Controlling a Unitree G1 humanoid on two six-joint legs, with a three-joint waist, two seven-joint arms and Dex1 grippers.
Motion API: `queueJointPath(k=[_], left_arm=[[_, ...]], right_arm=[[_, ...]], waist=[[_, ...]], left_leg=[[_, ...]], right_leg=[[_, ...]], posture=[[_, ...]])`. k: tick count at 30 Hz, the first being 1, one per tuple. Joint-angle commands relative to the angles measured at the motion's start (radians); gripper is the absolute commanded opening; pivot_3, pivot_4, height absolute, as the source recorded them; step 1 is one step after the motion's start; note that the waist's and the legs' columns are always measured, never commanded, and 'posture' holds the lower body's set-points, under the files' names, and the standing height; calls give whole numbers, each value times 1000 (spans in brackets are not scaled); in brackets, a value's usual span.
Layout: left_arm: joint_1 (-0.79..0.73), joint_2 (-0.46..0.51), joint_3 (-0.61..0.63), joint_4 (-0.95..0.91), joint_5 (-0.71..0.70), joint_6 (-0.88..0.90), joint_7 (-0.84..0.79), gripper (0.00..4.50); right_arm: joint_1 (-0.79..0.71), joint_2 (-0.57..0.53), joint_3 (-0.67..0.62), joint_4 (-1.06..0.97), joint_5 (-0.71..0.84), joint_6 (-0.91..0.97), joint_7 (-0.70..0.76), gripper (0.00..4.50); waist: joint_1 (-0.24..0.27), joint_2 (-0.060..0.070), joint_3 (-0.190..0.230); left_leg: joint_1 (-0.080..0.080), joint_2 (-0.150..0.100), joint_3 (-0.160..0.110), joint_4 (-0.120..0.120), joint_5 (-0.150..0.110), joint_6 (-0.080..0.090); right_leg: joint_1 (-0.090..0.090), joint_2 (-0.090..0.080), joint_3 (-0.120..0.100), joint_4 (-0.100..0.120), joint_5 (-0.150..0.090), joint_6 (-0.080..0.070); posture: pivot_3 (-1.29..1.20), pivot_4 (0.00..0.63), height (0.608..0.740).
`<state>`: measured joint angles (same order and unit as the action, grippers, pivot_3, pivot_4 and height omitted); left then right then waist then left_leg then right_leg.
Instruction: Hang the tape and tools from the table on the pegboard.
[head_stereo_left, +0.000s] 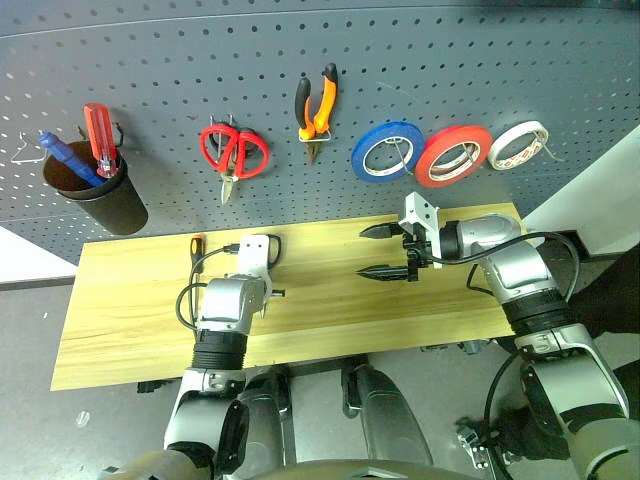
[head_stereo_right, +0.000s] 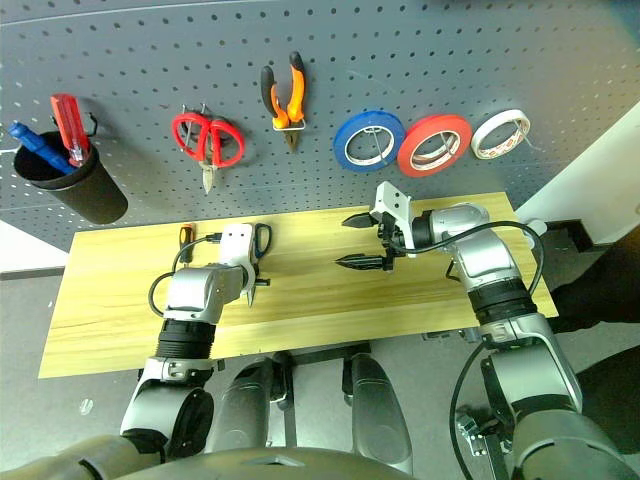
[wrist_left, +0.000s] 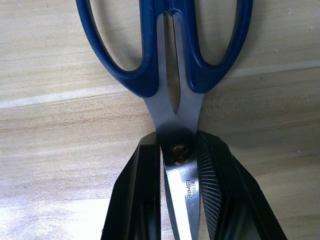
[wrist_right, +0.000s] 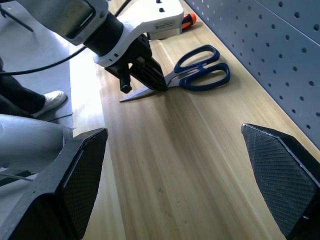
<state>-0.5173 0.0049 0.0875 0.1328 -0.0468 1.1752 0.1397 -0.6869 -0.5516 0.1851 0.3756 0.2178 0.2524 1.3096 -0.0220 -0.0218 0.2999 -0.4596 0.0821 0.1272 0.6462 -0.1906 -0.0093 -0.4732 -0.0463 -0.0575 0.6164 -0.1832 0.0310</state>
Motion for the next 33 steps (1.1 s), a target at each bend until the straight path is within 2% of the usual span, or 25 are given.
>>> queueJointPath(k=[1,4,8,10,15,20,26,29,33], left_arm=[[49,12,25,7,27,47,29,667],[62,34,17,-78,2,119,-13,667],[115,142,-63,-264,-51,195,-135,667],[162,189,-54,-363,-97,200,-205,667],[353,316,-45,-599,-206,-3,-422,667],[507,364,-2,-760,-281,-170,-537,667],[654,395,26,-762,-255,-453,-601,667],[722,375,44,-785,-267,-594,-624,667],[843,423,5,-818,-216,-813,-710,667]], right_arm=[[-14,-5,-26,-6,5,-23,-7,4500],[-19,-4,-26,2,5,-33,-6,4500],[-36,-1,-33,13,10,-44,-4,4500],[-45,4,-37,24,9,-61,-10,4500],[-66,24,-55,25,32,-69,-17,4500],[-76,22,-95,-29,104,4,12,4500],[-59,-20,-91,-96,139,52,81,4500],[-65,-30,-97,-122,159,77,96,4500],[-79,-37,-101,-126,164,80,101,4500]], waist=[[-1,0,0],[-1,0,0],[-2,0,0],[2,0,0],[6,0,0],[13,0,-1],[11,0,-1],[10,0,-2],[9,-1,-4]], left_leg=[[0,0,0,0,0,0],[0,0,0,0,0,0],[-2,0,1,-1,0,0],[-3,0,1,-1,0,0],[-5,1,1,-2,0,0],[-9,0,2,-3,0,0],[-9,0,2,-2,0,0],[-10,0,2,-2,0,0],[-14,0,2,-2,-1,0]], right_leg=[[0,0,0,0,0,0],[0,0,0,0,0,0],[-3,1,1,-1,0,-1],[-4,1,1,-1,0,-1],[-5,-1,1,-3,1,-4],[-7,-3,0,-5,1,-5],[-8,-3,0,-5,1,-4],[-9,-3,0,-6,1,-4],[-13,-2,0,-6,2,-4]], posture=[[-63,332,740],[-55,319,740],[-38,301,740],[-25,291,740],[0,265,740],[21,245,740],[33,229,740],[31,218,740],[27,207,740]])
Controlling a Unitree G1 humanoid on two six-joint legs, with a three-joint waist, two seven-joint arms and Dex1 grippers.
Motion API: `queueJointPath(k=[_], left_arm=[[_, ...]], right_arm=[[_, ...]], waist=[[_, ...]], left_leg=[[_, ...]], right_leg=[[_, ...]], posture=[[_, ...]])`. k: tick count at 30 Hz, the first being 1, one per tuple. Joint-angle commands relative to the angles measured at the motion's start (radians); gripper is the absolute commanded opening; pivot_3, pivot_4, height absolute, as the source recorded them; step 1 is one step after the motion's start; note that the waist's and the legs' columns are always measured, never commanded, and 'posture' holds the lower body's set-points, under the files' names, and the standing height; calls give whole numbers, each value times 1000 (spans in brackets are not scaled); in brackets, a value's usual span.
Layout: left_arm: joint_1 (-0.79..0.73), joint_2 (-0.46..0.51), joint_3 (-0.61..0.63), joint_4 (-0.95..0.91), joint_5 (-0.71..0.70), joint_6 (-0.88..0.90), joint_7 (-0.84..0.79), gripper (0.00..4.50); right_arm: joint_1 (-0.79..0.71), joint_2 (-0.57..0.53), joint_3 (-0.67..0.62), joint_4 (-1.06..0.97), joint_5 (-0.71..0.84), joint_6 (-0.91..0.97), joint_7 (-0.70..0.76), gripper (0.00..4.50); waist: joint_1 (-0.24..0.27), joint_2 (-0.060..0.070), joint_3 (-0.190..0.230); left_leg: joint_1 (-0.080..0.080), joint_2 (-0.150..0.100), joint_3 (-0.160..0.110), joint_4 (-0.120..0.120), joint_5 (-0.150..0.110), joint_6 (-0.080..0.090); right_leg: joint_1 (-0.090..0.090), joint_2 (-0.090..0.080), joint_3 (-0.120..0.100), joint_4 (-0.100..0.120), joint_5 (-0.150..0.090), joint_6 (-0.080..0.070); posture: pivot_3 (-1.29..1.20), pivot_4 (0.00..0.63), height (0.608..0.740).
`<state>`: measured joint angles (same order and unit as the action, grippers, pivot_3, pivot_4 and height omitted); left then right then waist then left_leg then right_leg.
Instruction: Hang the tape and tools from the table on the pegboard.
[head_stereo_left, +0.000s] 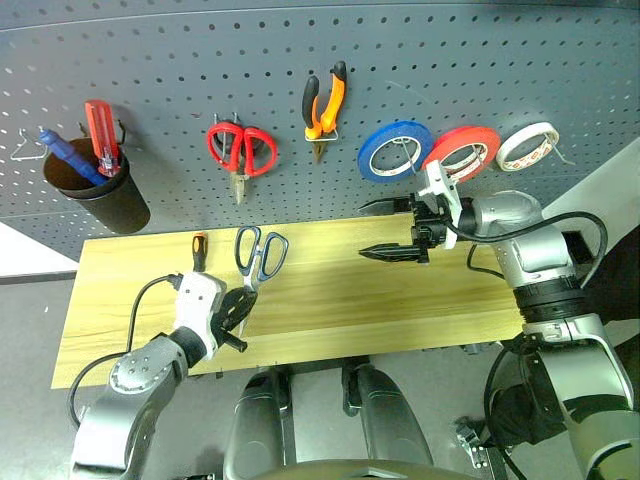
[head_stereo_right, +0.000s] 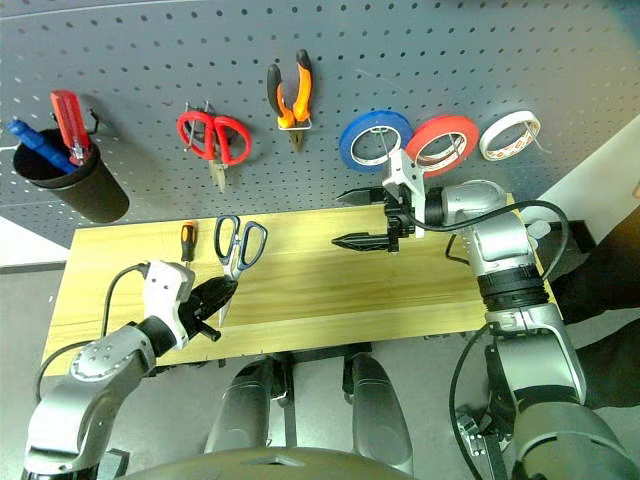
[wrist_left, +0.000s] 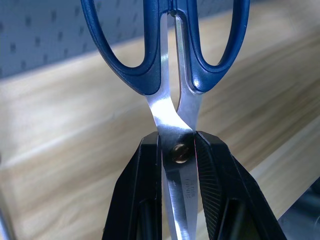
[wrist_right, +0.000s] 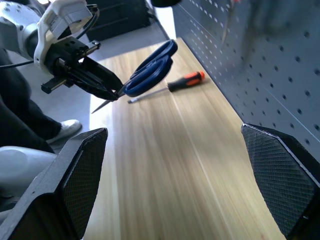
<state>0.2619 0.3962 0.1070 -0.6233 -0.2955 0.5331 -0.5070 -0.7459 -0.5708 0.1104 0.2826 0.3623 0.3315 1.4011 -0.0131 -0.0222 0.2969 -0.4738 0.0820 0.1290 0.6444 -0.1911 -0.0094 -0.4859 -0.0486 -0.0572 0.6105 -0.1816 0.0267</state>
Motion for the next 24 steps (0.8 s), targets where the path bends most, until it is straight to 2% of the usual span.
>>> queueJointPath(k=[1,4,9,18,24], left_arm=[[82,28,-14,-64,32,-202,-65,667],[71,-11,19,-47,1,-268,-41,667],[-24,-15,46,-13,-61,-447,-125,667],[-85,-20,129,1,-137,-562,-120,667],[-142,-19,135,64,-122,-592,-100,667]], right_arm=[[-23,-18,-26,-31,18,-3,9,4500],[-30,-22,-30,-37,25,2,10,4500],[-36,-29,-45,-50,47,18,16,4500],[-57,-30,-46,-27,42,3,22,4500],[-60,-27,-81,-52,100,42,25,4500]], waist=[[0,0,-3],[2,0,-4],[2,-1,-13],[1,-2,-31],[1,-2,-45]], left_leg=[[-2,0,0,0,0,0],[-4,-1,1,0,0,0],[-5,-1,2,2,0,0],[-4,-1,4,5,2,3],[-3,-1,4,8,2,3]], right_leg=[[-2,0,0,0,0,0],[-5,0,0,0,0,0],[-5,2,0,1,1,1],[-3,5,0,4,4,5],[0,5,-1,5,4,2]], posture=[[27,205,740],[28,197,740],[40,180,740],[24,165,740],[9,157,740]])
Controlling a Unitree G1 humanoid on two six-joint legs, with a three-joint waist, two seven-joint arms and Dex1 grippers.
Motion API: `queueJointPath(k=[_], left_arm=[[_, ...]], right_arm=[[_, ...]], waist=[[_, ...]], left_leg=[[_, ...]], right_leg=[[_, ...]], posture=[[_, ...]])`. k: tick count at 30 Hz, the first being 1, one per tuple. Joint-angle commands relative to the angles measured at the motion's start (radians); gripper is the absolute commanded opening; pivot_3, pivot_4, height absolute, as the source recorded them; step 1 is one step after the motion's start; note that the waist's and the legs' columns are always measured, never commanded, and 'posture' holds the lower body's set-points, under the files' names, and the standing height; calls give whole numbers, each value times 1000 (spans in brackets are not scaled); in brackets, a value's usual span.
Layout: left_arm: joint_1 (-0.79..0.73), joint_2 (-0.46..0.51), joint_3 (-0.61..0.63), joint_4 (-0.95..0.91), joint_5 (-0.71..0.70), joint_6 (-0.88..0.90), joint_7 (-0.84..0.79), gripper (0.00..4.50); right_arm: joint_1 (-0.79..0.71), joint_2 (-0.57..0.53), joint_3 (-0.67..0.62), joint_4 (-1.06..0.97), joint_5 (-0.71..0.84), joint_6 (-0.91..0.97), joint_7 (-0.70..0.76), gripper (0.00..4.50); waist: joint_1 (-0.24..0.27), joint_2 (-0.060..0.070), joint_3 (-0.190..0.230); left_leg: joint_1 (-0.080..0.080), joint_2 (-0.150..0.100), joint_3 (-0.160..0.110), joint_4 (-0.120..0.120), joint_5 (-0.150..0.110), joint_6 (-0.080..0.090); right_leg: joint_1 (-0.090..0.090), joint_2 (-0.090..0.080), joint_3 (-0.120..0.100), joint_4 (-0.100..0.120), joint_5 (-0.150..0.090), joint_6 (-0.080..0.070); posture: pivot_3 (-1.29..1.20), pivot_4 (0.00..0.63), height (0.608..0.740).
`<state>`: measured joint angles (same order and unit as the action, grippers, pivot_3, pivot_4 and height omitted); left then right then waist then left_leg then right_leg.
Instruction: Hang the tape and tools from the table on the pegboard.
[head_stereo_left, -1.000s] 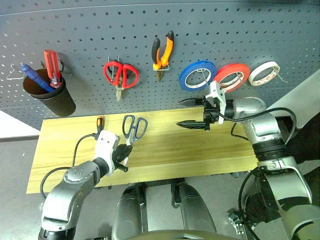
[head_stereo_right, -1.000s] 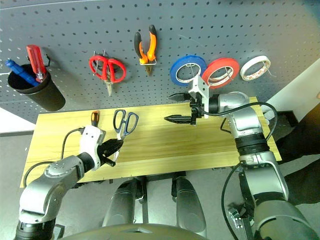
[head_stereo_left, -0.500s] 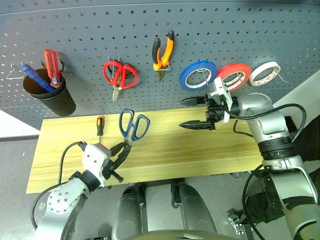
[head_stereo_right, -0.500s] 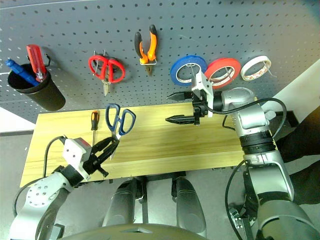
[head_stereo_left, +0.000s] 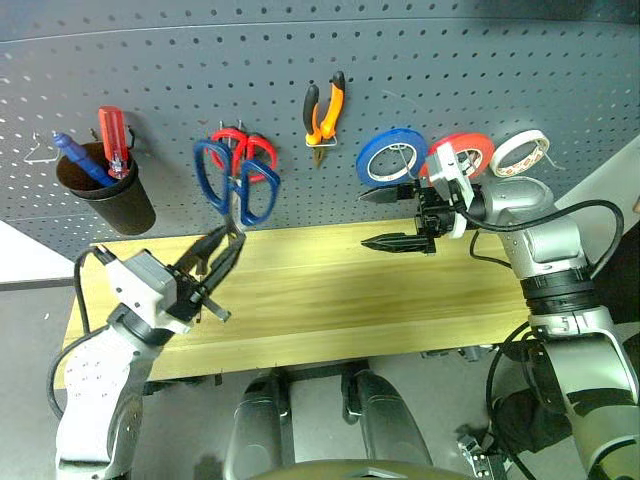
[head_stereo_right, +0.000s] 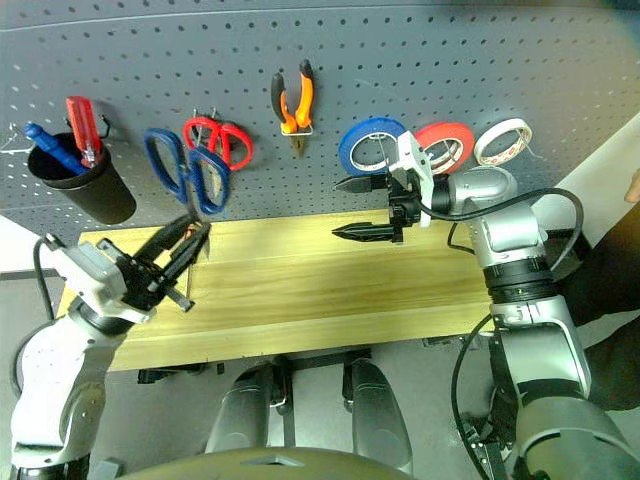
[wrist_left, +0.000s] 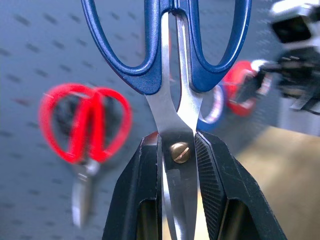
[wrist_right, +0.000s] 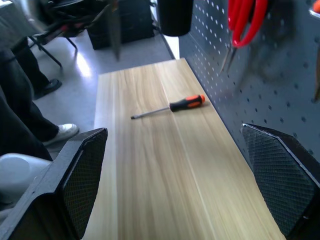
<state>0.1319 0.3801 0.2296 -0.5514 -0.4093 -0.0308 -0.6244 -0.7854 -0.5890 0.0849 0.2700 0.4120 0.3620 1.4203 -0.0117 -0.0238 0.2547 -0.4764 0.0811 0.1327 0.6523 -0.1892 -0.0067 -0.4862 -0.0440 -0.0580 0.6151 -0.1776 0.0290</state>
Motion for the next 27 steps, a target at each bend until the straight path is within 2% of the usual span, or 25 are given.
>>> queueJointPath(k=[1,10,15,27], left_arm=[[-20,-6,13,0,-5,-26,27,667],[-175,-29,-19,110,20,11,123,667],[-240,-54,-61,164,60,6,155,667],[-153,-70,-75,149,84,46,195,667]], right_arm=[[-21,-8,-65,-47,66,21,6,4500],[-29,-32,-118,-157,153,87,-14,4500],[-35,-46,-125,-197,166,99,-25,4500],[-2,-80,-110,-211,148,84,-32,4500]], waist=[[-1,0,-5],[-1,0,-11],[-3,0,-23],[-7,1,-34]], left_leg=[[0,0,0,0,0,0],[12,0,0,0,-1,-2],[13,0,1,0,-1,-2],[14,0,1,0,-1,-2]], right_leg=[[1,0,0,0,0,0],[13,0,0,-1,1,1],[13,0,0,-1,1,0],[13,0,1,0,2,-1]], posture=[[7,155,740],[-10,146,740],[-26,140,740],[-41,147,740]])
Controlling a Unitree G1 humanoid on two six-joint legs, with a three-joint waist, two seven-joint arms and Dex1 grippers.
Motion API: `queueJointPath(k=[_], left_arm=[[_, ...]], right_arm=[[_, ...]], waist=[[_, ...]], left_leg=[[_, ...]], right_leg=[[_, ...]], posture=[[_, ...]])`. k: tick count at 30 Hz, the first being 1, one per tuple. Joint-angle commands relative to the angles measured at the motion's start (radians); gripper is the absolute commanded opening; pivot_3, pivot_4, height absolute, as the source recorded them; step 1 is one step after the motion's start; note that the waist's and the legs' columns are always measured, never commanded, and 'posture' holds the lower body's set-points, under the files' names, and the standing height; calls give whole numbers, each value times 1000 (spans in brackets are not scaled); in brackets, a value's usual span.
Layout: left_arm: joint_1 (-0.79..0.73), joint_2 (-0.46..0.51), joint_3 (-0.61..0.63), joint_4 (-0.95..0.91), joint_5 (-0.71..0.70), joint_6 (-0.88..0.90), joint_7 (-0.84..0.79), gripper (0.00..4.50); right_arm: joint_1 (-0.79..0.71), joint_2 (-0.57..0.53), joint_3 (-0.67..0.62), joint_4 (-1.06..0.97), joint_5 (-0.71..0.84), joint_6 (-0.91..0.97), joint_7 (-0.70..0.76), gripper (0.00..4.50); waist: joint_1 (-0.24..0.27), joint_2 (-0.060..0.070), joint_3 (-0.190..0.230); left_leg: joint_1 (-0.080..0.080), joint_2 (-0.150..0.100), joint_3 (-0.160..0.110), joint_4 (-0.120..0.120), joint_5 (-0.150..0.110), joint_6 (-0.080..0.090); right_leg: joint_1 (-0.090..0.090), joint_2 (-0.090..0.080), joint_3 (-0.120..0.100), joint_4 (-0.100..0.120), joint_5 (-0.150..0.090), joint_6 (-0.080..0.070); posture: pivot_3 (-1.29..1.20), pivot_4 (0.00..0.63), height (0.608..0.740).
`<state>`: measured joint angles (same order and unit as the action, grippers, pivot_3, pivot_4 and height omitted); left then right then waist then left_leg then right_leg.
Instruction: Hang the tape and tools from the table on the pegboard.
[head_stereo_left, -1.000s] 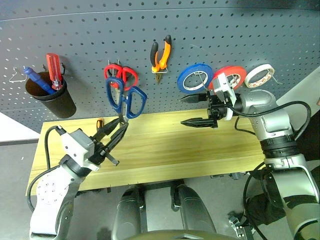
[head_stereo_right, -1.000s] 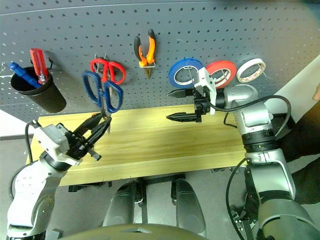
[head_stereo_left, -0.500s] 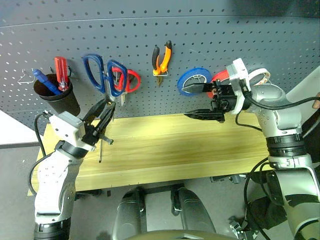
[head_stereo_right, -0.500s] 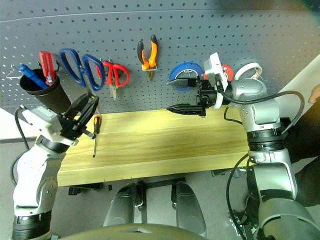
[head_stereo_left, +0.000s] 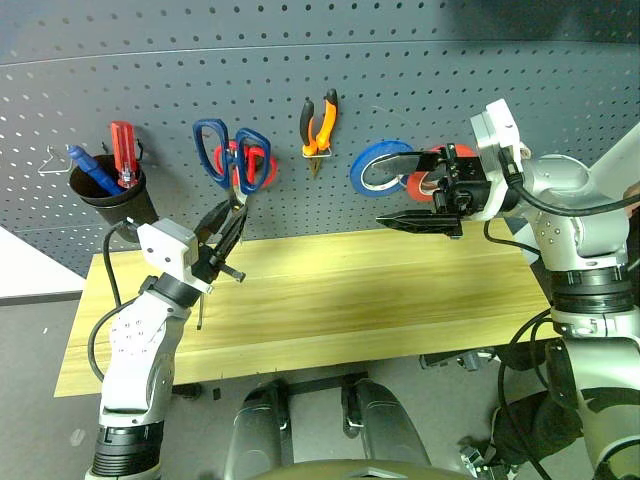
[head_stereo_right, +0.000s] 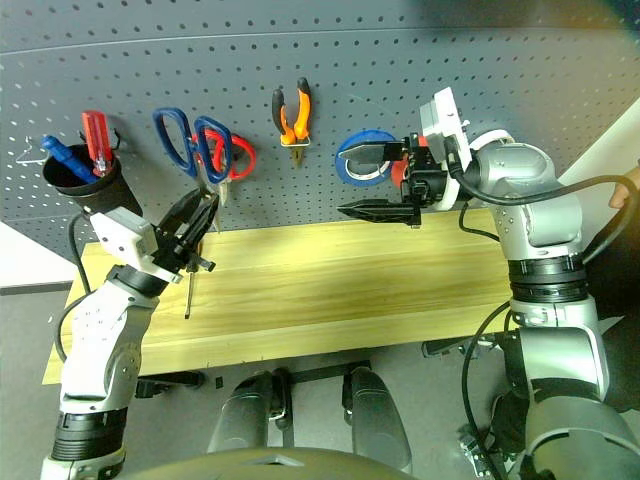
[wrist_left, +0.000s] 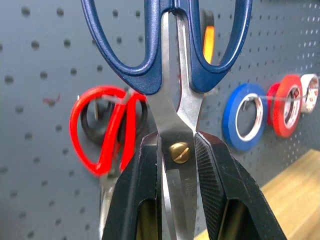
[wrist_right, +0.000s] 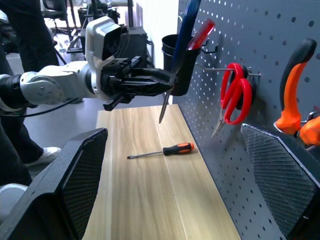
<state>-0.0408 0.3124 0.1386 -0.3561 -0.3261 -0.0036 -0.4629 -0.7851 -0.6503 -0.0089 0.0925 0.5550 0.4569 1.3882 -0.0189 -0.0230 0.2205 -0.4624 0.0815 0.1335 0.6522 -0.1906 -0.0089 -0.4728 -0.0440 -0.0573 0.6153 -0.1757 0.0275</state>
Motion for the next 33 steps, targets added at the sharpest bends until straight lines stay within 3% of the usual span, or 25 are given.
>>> queueJointPath(k=[1,26,33], left_arm=[[28,-5,17,-51,0,29,44,667],[-15,-54,-59,96,77,16,78,667],[-67,-92,-66,145,76,101,119,667]], right_arm=[[-2,-18,-15,-32,4,-11,0,4500],[-40,-31,-46,-58,65,36,-9,4500],[-33,-30,-46,-65,64,31,-26,4500]], waist=[[0,0,-1],[0,1,-10],[0,0,-11]], left_leg=[[0,0,0,0,0,0],[1,0,0,1,0,0],[1,0,0,2,0,0]], right_leg=[[0,0,0,0,0,0],[0,0,0,1,0,0],[1,0,0,2,0,0]], posture=[[-38,147,740],[-51,140,740],[-55,141,740]])
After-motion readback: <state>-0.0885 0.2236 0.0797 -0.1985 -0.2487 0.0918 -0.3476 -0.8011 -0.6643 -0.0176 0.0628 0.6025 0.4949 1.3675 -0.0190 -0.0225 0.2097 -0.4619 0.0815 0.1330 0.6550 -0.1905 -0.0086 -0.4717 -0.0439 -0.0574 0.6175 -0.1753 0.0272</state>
